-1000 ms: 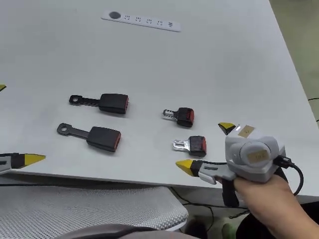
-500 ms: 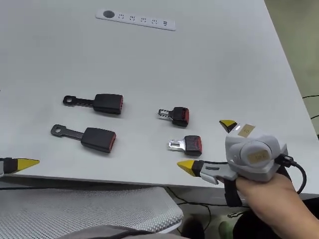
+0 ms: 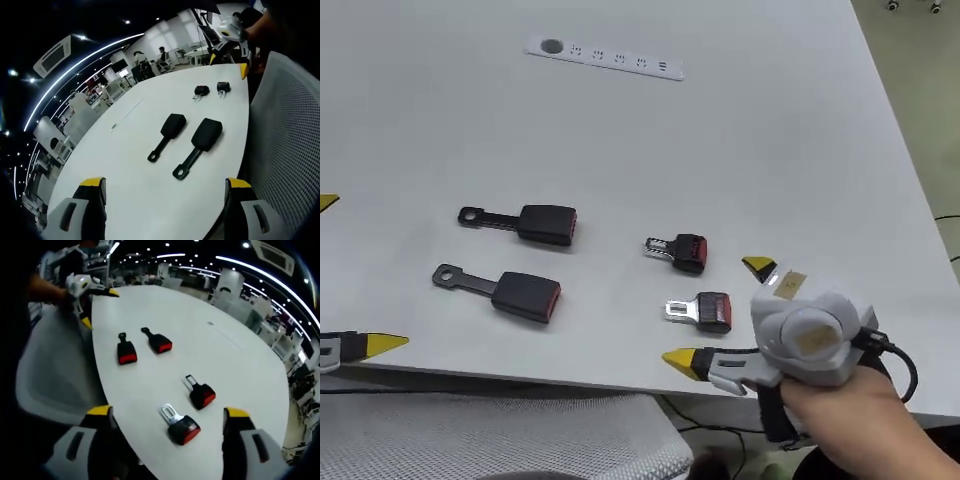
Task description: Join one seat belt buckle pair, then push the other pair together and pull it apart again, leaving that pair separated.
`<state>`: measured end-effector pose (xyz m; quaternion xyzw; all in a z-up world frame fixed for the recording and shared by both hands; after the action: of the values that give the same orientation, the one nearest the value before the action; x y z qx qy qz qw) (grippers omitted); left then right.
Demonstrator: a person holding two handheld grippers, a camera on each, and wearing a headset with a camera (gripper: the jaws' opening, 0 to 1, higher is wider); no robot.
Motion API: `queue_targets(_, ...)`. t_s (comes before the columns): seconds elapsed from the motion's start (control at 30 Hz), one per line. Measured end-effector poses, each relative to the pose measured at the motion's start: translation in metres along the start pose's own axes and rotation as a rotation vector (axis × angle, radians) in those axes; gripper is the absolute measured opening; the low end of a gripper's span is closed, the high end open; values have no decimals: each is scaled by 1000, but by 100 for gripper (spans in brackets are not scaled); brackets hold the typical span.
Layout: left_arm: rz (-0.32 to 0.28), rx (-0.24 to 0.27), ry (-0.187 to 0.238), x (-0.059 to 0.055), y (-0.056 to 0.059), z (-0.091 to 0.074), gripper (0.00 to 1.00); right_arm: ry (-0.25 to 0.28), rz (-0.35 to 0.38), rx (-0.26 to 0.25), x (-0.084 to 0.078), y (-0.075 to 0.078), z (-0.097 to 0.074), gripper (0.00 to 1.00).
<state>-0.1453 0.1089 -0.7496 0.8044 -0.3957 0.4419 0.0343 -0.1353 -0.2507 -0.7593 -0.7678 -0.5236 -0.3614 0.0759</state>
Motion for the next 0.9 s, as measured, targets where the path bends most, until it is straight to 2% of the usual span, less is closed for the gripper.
queue_targets(0.2,12,10,9,2,-1,-1,100,6,-6,6,2,-2,0,91)
queue_targets(0.27,-5,15,14,2,-3,-2,100,4,-6,17,1,-4,2,89)
queue_targets(0.37,-9,19,-1,0,-4,-2,100,-8,-9,19,1,-3,4,89)
queue_targets(0.6,-12,1,-21,-3,0,0,100,3,3,7,4,6,3,89)
queue_targets(0.77,-28,-12,-29,-5,0,1,100,-7,30,-10,0,15,2,88)
queue_targets(0.83,-23,-23,-32,-5,2,2,100,-22,39,-22,-3,19,0,83)
queue_targets(0.87,-12,-25,-33,-5,3,2,100,-34,44,-12,-5,18,0,76)
queue_targets(0.9,3,-19,-28,-4,3,2,100,-57,52,25,-8,14,0,72)
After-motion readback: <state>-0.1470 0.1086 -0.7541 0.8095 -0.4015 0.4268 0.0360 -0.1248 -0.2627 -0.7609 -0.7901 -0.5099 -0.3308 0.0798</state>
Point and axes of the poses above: the centre of the closed fingertips' face, and the gripper's own axes: z roughly forward along the fingers, y roughly to its right, x roughly out of its top, the point moved 4 cm from there along -z, roughly backward along the fingers, and after that the axes turned 9 degrees about -z, right-handed, at the moved point
